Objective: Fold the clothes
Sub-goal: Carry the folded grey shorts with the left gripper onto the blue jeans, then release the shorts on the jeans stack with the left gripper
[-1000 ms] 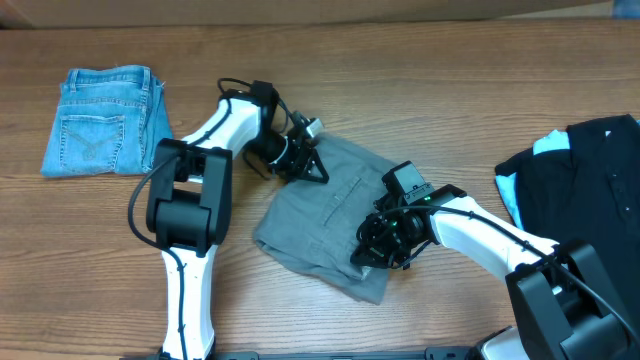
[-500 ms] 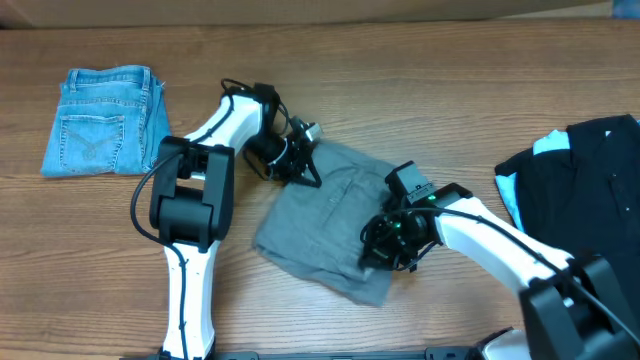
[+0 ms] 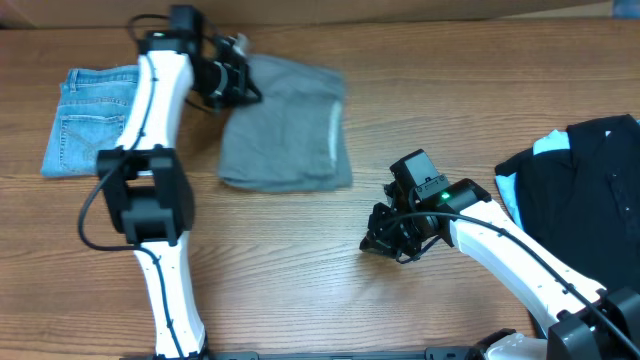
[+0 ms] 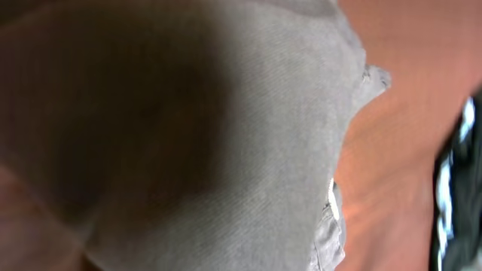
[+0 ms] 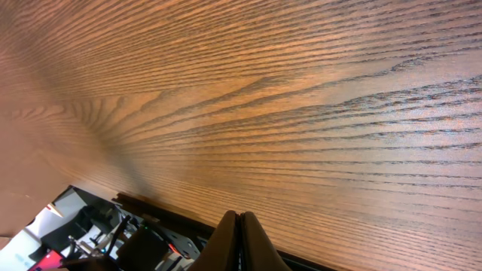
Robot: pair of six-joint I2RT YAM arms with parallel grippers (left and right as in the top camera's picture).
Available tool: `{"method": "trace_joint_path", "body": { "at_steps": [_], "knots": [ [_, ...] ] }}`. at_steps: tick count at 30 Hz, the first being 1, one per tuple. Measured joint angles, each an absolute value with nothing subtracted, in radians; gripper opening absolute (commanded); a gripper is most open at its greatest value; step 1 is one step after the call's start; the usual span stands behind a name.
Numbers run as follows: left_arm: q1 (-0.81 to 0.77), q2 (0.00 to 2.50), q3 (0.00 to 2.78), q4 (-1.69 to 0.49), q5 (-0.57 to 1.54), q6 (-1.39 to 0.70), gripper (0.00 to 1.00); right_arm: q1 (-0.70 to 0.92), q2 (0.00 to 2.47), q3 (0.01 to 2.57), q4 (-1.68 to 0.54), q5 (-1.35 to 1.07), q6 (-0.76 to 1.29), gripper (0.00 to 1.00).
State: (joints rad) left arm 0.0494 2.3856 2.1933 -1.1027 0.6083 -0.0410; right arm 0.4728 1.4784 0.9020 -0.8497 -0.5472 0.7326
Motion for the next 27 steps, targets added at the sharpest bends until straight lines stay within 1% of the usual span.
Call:
{"method": "trace_joint_path", "body": {
  "at_steps": [11, 19, 23, 27],
  "knots": [
    [0.292, 2.386, 2.202, -0.870, 0.603, -0.217, 0.04, 0.473, 1.478, 0.902, -0.866, -0.554, 0.737, 0.05],
    [0.451, 2.386, 2.202, -0.657, 0.725, -0.436, 0.04, 0.473, 1.478, 0.902, -0.868, -0.570, 0.774, 0.05],
    [0.516, 2.386, 2.202, -0.607, 0.807, -0.551, 0.04, 0.473, 1.478, 0.902, -0.863, -0.573, 0.793, 0.05],
    [0.558, 2.386, 2.202, -0.603, 0.859, -0.607, 0.04, 0.473, 1.478, 0.902, -0.855, -0.573, 0.800, 0.05]
  ]
}}
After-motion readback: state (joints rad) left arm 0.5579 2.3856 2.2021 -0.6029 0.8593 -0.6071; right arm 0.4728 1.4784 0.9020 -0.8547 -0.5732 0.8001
